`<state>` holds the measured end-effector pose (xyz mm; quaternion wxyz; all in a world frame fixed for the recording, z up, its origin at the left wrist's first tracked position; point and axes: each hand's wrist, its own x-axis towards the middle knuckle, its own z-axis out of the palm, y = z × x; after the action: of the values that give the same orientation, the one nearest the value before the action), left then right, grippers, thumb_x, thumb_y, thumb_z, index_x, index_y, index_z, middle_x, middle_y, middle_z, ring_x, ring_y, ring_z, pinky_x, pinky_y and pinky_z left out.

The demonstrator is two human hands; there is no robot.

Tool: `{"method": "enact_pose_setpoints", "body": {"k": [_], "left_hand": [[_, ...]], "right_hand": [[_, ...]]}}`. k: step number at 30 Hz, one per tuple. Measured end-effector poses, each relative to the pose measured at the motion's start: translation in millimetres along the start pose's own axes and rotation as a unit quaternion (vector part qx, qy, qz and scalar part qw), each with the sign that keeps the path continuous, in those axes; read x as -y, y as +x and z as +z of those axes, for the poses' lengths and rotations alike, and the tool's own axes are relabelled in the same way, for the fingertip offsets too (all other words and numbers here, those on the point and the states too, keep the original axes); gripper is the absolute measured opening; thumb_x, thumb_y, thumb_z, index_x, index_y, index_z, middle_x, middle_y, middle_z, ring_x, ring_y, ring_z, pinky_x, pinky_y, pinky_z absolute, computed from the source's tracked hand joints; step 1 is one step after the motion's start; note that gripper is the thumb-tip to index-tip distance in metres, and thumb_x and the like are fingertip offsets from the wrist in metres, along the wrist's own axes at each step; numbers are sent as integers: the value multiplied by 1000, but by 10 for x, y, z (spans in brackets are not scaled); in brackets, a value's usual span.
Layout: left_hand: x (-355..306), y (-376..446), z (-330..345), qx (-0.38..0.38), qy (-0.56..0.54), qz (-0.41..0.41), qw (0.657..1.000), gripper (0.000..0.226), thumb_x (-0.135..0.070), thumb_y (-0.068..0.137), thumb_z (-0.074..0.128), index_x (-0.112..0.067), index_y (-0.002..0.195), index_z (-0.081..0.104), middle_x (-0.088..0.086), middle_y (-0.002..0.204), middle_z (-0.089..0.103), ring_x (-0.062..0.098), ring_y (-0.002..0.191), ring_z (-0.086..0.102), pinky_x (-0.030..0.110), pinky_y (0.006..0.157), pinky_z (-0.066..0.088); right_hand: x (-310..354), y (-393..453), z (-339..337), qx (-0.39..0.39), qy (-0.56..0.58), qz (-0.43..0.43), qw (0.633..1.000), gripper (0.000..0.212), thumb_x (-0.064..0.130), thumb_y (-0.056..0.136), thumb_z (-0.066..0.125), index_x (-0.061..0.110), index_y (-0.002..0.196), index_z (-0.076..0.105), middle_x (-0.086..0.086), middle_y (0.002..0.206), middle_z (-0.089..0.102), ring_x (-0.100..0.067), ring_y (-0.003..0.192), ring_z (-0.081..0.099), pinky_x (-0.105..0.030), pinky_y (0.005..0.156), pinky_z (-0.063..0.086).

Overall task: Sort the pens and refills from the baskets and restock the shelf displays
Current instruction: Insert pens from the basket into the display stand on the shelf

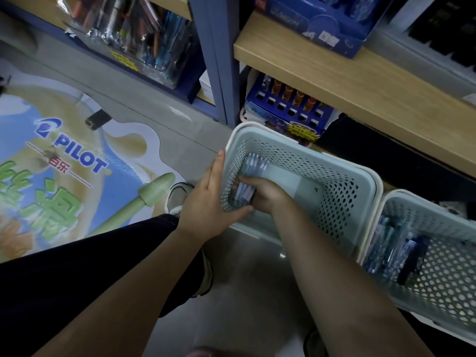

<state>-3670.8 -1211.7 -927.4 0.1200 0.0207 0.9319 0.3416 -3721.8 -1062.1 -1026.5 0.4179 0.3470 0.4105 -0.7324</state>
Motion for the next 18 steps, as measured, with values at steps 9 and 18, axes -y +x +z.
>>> {"method": "enact_pose_setpoints", "body": {"k": [9, 18], "left_hand": [[-318, -10, -231, 38, 165, 14, 985, 124, -83, 73, 58, -9, 160, 9, 12, 166, 16, 26, 152, 18, 47, 120, 19], [-1749, -407, -862, 211, -181, 33, 960, 69, -44, 62, 89, -28, 120, 56, -11, 104, 70, 7, 98, 68, 31, 85, 58]], "right_hand": [[237, -1078, -115, 25, -151, -94, 984, 14, 1, 93, 62, 5, 106, 64, -7, 89, 74, -19, 88, 72, -32, 85, 56], [450, -3006, 420, -11, -117, -281, 952, 18, 7, 89, 68, 10, 107, 70, -11, 98, 74, -22, 90, 70, -35, 85, 58]]}}
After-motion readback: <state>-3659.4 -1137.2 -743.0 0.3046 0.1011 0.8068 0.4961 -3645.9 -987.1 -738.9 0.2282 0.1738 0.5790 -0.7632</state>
